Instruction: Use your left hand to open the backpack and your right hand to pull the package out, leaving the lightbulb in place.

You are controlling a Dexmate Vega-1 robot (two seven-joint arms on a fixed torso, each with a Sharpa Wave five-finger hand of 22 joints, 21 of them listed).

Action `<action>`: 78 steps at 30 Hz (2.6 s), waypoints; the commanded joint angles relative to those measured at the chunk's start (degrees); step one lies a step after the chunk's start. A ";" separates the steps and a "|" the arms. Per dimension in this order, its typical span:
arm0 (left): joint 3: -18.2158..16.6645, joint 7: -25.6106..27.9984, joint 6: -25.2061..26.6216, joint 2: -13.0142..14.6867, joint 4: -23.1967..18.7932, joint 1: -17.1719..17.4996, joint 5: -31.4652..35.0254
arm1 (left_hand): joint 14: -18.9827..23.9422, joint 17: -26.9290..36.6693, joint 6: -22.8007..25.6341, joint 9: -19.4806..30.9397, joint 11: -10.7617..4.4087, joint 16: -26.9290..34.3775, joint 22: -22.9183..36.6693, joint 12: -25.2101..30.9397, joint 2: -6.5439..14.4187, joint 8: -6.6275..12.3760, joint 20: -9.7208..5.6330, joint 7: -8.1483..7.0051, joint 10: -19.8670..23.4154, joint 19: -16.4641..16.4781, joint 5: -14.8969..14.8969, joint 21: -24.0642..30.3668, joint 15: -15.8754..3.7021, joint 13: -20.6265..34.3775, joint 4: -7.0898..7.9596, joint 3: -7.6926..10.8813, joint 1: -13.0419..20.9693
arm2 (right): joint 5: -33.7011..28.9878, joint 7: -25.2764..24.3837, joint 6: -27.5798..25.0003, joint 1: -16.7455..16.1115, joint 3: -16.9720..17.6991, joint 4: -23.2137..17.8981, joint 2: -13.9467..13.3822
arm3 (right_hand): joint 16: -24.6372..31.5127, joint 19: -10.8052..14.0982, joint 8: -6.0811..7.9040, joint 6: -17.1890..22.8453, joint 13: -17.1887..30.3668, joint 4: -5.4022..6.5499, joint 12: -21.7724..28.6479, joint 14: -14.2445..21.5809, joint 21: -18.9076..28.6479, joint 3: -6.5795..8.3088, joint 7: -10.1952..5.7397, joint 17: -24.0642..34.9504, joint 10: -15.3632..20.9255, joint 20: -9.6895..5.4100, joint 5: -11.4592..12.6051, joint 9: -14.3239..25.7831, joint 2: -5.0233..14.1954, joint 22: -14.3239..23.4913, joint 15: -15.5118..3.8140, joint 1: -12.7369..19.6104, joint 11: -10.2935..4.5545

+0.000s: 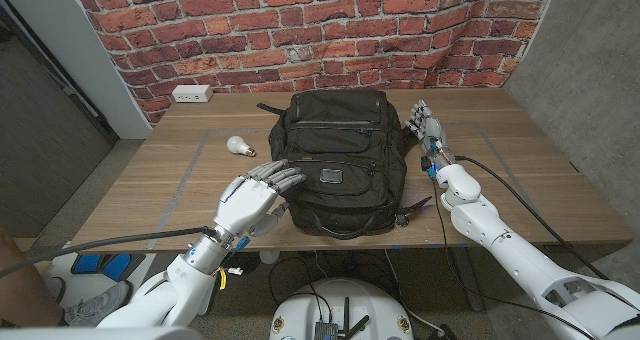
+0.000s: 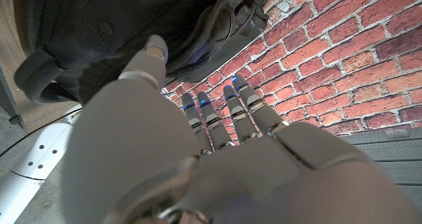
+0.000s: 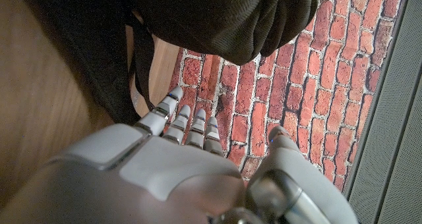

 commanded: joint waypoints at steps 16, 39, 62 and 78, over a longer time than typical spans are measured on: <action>9.64 4.10 7.60 5.06 1.69 -6.97 -3.45 | 4.56 0.34 6.30 0.38 -0.16 0.87 0.21 0.54 1.95 1.19 -9.69 -0.30 5.35 2.80 0.71 0.70 -10.52 0.22 0.04 -1.27 3.44 | 0.60 1.86 1.76 1.35 -0.12 3.27 1.06 | 0.41 0.62 0.34 -0.11 -0.08 -0.32 0.57 0.20 -0.27 0.31 0.14 -0.11 0.58 -0.45 -0.04 0.15 2.31 0.10 -1.12 -0.16 -0.11; 10.03 2.54 10.76 8.70 -1.33 -7.54 -5.31 | 17.73 0.39 20.03 0.34 -0.14 1.01 0.68 0.64 6.71 1.02 -9.47 -0.79 19.42 9.32 0.56 2.00 -11.20 0.40 0.52 -4.24 4.95 | 0.98 2.71 2.00 1.83 -0.35 4.71 1.57 | 0.44 0.78 0.34 -0.14 -0.08 -0.30 0.54 0.19 -0.39 0.40 0.16 -0.29 0.52 -0.40 -0.04 0.15 2.30 0.10 -1.05 -0.28 -0.11; 9.90 3.75 9.00 8.03 -0.63 -11.10 -8.08 | 34.43 0.89 33.98 1.09 -0.17 1.47 1.26 0.98 9.10 2.51 -9.33 -0.08 36.44 16.44 0.45 4.37 -11.49 0.94 0.02 -3.36 2.41 | 0.07 -0.42 -0.31 -1.64 0.12 -1.32 -0.77 | 0.52 0.82 0.36 -0.09 -0.09 -0.35 0.53 0.11 -0.50 0.41 0.18 -0.38 0.52 -0.41 -0.05 0.14 2.30 0.10 -1.16 -0.35 -0.16; 10.52 0.86 9.10 5.88 -0.95 -15.30 -9.25 | 39.17 1.03 37.57 0.86 -0.03 1.92 1.18 1.13 8.49 3.21 -9.37 0.91 41.00 17.13 0.62 4.45 -11.55 0.97 -0.42 -3.13 3.26 | -0.61 -2.30 -0.27 -2.57 0.55 -2.85 -0.99 | 0.58 0.77 0.38 -0.01 -0.09 -0.46 0.56 0.09 -0.57 0.46 0.16 -0.45 0.59 -0.54 -0.05 0.14 2.37 0.11 -1.15 -0.27 -0.20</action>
